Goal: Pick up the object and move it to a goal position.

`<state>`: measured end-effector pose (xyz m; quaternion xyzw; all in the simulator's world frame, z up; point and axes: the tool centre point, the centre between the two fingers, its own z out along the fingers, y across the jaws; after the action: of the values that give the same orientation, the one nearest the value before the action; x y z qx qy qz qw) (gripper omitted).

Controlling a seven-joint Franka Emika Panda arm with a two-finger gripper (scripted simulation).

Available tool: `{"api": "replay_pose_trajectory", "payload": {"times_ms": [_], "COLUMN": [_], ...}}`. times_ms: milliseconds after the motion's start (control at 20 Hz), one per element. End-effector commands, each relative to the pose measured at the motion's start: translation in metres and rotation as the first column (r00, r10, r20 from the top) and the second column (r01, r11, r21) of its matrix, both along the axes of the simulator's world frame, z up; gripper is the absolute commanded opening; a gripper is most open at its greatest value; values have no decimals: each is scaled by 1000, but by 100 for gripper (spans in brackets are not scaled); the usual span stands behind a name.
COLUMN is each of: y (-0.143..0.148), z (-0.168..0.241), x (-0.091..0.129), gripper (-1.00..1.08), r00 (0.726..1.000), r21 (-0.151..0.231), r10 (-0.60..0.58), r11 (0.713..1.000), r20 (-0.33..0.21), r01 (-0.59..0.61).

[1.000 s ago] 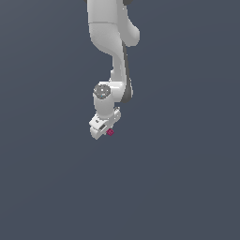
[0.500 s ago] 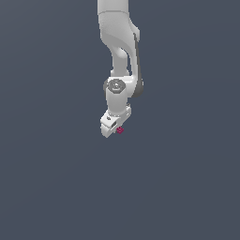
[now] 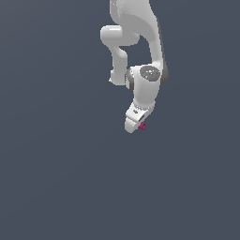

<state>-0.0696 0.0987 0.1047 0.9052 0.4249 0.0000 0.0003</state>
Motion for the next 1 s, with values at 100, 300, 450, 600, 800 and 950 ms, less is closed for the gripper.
{"api": "replay_pose_trajectory", "payload": {"times_ms": [100,300,450,600,800,950], "y": [52,93,115,130,142,145], "z": [29,50,62,70,77,78], "x": [7,14,19,22,25,26], "gripper": [-100,-100,-100,-100,-100,-100], "r00": [1000,1000,1000,1000,1000,1000], "r21": [0,0,0,1,1,1], "r10": [-1,-1,-1,-2,-2,-2], "r11": [1000,1000,1000,1000,1000,1000], "r20": [0,0,0,0,0,0], "r01": [1,1,1,2,2,2]}}
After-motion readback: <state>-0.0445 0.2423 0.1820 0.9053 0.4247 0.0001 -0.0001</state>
